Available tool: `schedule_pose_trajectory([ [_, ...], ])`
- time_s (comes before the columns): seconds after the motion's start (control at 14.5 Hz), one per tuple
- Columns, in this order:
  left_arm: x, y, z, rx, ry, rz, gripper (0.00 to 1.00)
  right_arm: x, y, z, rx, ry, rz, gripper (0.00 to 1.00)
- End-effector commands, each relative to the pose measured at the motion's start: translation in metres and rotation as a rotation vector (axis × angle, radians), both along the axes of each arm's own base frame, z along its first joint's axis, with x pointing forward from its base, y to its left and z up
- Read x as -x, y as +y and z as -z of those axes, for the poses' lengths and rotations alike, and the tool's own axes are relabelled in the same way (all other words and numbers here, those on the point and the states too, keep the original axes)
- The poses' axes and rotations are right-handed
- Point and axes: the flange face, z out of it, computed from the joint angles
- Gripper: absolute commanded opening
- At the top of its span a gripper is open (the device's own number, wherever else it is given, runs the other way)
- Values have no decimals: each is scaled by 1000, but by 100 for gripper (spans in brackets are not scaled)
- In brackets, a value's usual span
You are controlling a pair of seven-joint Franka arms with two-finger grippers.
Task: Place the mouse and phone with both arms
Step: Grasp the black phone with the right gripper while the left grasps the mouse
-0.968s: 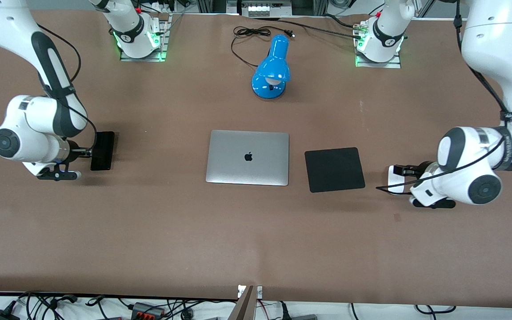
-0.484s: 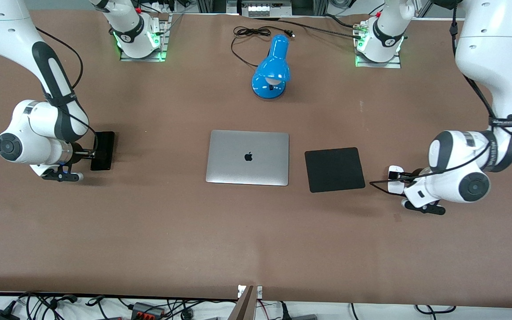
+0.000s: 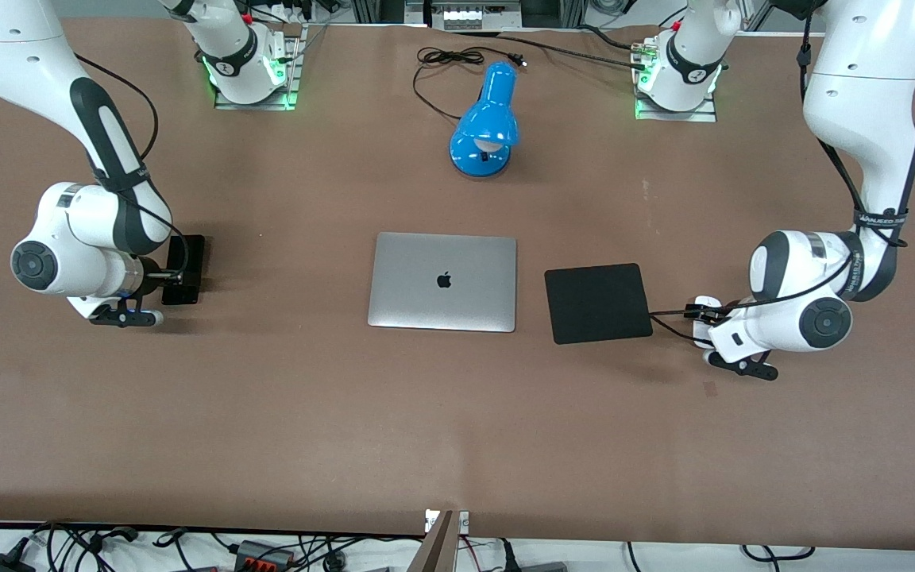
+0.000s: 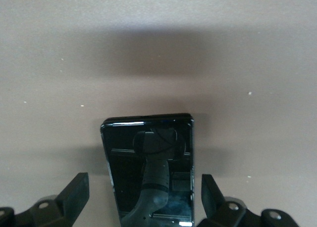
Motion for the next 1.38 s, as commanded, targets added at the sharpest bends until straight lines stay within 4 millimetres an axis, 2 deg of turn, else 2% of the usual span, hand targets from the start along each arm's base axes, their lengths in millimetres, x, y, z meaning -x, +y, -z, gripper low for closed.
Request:
schedule_pose_trajectory([
  [0.0, 7, -1, 5, 5, -11, 29, 100, 3, -1, 4, -16, -12, -25, 100],
  [0.62, 9, 3, 18, 8, 7, 24, 100, 8, 1, 13, -17, 5, -26, 100],
  [0.76, 9, 3, 18, 8, 7, 24, 90, 9, 0, 13, -18, 10, -28, 100],
  [1.04, 7, 3, 12, 9, 7, 32, 49, 12, 0, 16, -20, 19, -29, 100],
  [1.11, 7, 1, 10, 9, 7, 35, 42, 12, 0, 16, -20, 19, -29, 100],
  [1.31, 6, -11, -1, 11, 30, 50, 40, 14, -2, 21, -19, 28, -23, 100],
])
